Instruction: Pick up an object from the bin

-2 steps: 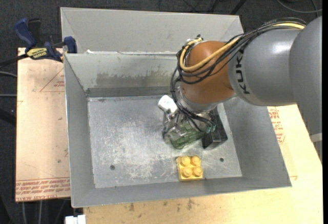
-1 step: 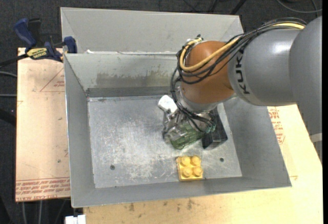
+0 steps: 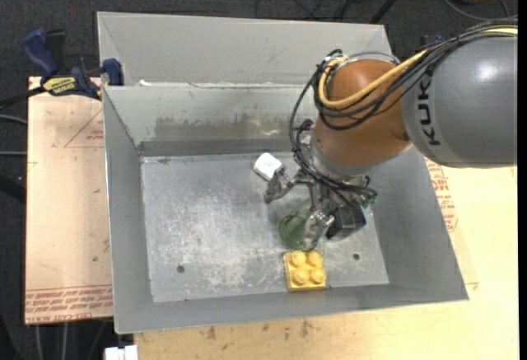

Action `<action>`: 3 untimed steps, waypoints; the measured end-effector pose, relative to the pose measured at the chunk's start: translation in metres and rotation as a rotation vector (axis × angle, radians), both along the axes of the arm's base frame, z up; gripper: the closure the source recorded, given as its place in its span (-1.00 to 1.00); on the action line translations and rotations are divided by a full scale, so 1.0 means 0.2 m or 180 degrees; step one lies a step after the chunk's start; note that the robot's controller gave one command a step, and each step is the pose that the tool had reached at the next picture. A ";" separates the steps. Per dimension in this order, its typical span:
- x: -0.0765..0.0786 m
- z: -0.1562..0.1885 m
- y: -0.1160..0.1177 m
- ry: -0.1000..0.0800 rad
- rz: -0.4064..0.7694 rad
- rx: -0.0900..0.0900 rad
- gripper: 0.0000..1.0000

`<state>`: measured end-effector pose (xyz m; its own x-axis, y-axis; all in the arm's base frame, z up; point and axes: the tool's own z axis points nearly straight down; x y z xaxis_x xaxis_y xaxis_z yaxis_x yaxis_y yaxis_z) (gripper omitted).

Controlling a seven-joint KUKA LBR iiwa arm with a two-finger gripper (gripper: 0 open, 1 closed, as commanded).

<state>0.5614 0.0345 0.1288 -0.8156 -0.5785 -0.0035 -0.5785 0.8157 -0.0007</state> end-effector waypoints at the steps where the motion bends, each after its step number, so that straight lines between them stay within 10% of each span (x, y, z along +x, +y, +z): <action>1: 0.00 0.00 0.00 0.0006 -0.0001 0.0003 -1.00; 2: 0.00 -0.09 -0.08 -0.0010 0.0264 0.0006 -1.00; 3: 0.06 -0.22 -0.28 -0.0006 0.1863 0.0007 1.00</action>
Offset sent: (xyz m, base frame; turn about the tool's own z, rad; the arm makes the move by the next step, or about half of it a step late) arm -0.0016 -0.0613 -0.0575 -0.2195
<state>0.5733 -0.0214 0.0841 -0.3603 -0.9328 -0.0065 -0.9328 0.3603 -0.0009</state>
